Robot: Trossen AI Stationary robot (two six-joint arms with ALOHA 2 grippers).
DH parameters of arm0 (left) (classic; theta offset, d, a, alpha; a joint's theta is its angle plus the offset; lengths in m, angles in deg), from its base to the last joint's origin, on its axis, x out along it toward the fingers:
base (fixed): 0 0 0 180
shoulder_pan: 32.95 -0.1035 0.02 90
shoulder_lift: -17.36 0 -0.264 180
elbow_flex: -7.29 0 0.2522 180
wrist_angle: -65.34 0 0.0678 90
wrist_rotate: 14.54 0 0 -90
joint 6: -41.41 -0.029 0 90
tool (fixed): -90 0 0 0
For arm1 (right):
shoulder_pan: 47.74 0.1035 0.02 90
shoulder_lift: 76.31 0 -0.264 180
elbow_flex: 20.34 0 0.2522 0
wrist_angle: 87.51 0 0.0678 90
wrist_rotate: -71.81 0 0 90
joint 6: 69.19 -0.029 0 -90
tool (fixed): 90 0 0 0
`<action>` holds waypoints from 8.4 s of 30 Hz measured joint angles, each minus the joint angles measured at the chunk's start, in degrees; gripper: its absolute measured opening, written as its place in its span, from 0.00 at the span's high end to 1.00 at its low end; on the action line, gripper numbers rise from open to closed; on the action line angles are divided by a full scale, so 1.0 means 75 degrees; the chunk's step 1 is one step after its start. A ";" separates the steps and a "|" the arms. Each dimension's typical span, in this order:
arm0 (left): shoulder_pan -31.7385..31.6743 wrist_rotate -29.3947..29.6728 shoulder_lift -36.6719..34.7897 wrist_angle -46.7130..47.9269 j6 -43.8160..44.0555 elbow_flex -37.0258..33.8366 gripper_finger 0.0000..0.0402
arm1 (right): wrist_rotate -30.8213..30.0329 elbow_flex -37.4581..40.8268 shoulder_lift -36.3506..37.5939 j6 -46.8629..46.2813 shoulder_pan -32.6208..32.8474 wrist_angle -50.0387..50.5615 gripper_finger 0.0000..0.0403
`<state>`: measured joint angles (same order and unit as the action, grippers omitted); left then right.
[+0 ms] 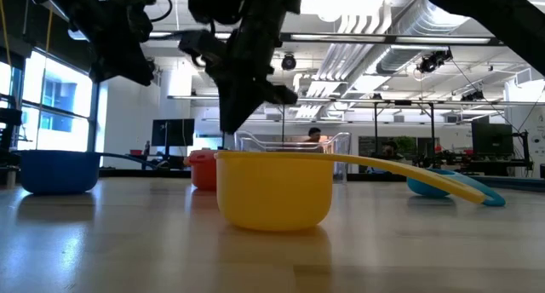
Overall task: Nest measuring cups in basket
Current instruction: Stack the blue measuring cup on top of the red measuring cup
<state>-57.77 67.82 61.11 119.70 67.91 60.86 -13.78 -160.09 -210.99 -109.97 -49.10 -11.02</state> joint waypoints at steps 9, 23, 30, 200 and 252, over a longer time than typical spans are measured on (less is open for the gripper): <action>0.0323 -0.0609 -0.0003 0.0871 -0.0797 0.0000 0.84 | -0.0734 -0.1058 0.0253 0.0464 -0.0007 0.1034 0.91; 0.1370 -0.0524 -0.0001 0.2130 -0.1999 -0.0003 0.84 | -0.1221 -0.0995 0.0906 0.0496 -0.0162 0.1439 0.91; 0.2039 -0.0507 0.0000 0.2359 -0.2483 -0.0003 0.84 | -0.1116 -0.0995 0.0930 0.0713 -0.0325 0.1535 0.91; 0.2326 0.3101 0.6373 -0.1414 -1.4942 0.2871 0.90 | -0.2702 -0.1202 0.2486 0.1360 -0.0860 0.2463 0.91; 0.2626 0.2408 0.4397 0.1980 -0.6082 0.2882 0.91 | -0.1782 0.0915 0.2480 -0.0963 -0.0214 0.2523 0.91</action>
<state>-38.08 85.88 94.08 134.55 22.30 82.48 -27.15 -153.23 -192.39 -117.20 -50.71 7.90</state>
